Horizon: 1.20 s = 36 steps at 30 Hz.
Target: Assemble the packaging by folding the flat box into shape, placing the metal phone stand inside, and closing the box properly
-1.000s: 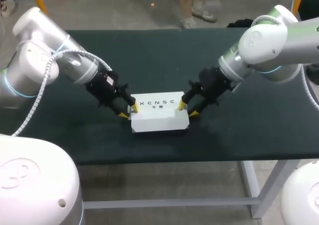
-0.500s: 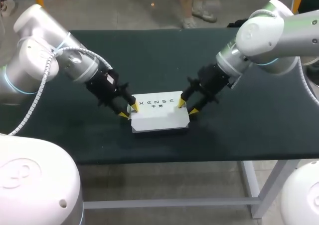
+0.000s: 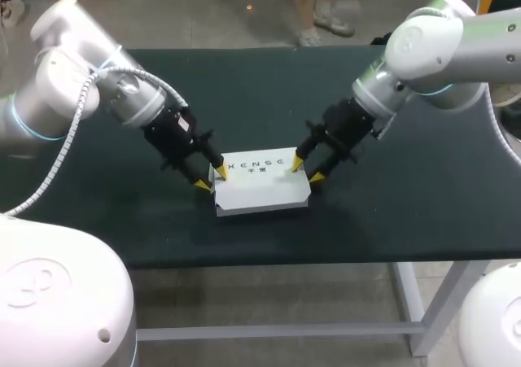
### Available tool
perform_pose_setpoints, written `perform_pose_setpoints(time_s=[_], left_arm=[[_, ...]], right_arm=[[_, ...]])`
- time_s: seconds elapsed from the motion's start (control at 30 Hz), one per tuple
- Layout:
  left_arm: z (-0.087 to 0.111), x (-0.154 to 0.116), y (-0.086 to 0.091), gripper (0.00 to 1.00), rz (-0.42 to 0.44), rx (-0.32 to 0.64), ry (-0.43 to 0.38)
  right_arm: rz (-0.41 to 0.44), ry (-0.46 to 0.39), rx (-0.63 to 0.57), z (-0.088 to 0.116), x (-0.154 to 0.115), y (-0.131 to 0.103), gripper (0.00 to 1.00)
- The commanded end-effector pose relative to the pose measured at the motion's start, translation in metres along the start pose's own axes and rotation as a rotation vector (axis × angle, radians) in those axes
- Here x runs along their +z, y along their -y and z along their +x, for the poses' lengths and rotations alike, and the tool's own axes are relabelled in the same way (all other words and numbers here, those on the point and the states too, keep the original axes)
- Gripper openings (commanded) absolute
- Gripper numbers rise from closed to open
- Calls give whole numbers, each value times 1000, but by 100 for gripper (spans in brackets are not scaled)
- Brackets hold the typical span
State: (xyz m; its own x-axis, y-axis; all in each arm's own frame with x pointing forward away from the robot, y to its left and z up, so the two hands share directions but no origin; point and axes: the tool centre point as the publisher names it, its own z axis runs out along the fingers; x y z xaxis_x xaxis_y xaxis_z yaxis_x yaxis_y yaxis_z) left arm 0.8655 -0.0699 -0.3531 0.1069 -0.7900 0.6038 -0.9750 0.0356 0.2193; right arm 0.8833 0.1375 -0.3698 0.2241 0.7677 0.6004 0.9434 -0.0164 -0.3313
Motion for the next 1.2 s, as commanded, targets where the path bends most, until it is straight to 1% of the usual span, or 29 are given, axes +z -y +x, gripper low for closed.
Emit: perform_pose_setpoints(time_s=[0.03, 1.2], left_arm=[[3, 0, 4, 49, -15, -3, 3], [19, -6, 7, 48, -141, -74, -3]], right_arm=[[16, 3, 5, 4, -1, -3, 48], [98, 10, 70, 18, -10, -7, 47]])
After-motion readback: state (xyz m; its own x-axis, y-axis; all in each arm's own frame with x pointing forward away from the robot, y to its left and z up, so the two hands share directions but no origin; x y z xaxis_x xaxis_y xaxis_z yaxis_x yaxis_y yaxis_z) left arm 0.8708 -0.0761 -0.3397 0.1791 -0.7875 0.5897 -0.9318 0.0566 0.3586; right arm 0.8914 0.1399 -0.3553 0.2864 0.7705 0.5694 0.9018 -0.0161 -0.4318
